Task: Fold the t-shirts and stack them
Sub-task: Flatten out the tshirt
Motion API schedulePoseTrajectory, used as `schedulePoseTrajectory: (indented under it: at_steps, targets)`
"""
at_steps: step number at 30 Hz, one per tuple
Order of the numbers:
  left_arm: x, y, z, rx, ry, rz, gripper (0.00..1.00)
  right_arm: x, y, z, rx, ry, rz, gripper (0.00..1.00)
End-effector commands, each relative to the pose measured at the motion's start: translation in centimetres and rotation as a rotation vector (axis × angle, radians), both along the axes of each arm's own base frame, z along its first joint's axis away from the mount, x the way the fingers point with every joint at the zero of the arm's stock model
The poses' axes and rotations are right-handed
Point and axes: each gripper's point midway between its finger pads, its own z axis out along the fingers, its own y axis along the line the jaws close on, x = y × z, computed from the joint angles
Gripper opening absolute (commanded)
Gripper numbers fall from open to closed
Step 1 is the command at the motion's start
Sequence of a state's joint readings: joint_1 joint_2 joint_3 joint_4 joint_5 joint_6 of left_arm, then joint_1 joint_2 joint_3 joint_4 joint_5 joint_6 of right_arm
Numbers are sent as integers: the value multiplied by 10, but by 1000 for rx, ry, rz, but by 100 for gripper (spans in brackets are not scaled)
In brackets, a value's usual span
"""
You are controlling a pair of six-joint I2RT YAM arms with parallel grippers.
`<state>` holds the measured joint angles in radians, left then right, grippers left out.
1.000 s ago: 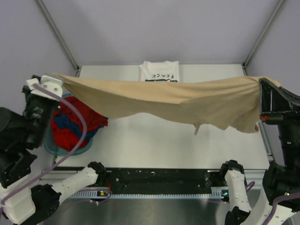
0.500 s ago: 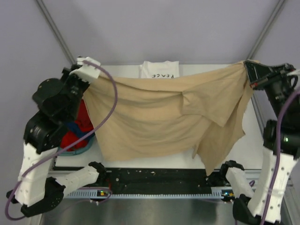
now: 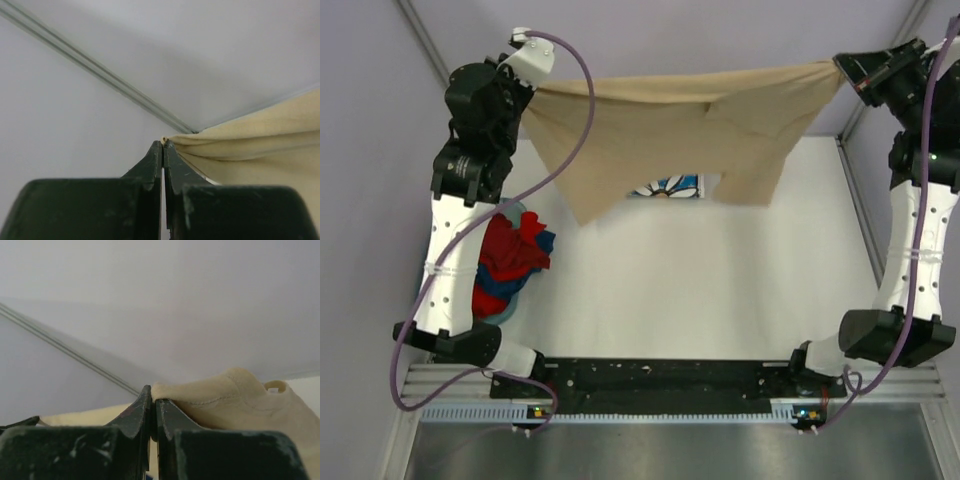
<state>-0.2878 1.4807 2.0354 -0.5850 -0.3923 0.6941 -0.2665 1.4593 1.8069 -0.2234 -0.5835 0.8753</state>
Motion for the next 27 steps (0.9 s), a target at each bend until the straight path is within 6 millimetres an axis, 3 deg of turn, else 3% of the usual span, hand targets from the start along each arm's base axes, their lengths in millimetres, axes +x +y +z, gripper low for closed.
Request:
schedulePoseTrajectory:
  at_steps: [1,3,6,7,11,15,17,19,21,23,27]
  targets:
    - [-33,0,54,-71,-179,-89,0,-72,19,87,-97,-278,10,0]
    - [-35,-5,37,-47,-147,-136,0,-81,23,72,-116,-259,26,0]
    - [-37,-15,-12,1,-39,-215,0,-90,33,12,-94,-143,83,0]
    - [-37,-19,-42,24,35,-245,0,-95,35,-10,-82,-103,88,0]
    - [-60,-29,-150,109,309,-372,0,-118,39,-131,-26,121,78,0]
    - [-107,-35,-290,187,673,-527,0,-147,43,-239,2,360,63,0]
    - [-134,-33,-348,227,824,-597,0,-157,36,-291,13,479,8,3]
    - [-156,-25,-393,275,943,-624,15,-162,29,-330,32,565,-50,4]
    - [-174,-15,-423,321,1046,-633,35,-165,19,-366,34,646,-117,9]
    - [-188,-5,-437,360,1126,-631,49,-165,12,-390,45,701,-164,19]
    - [-190,-6,-430,354,1176,-644,54,-158,-1,-419,39,743,-235,24]
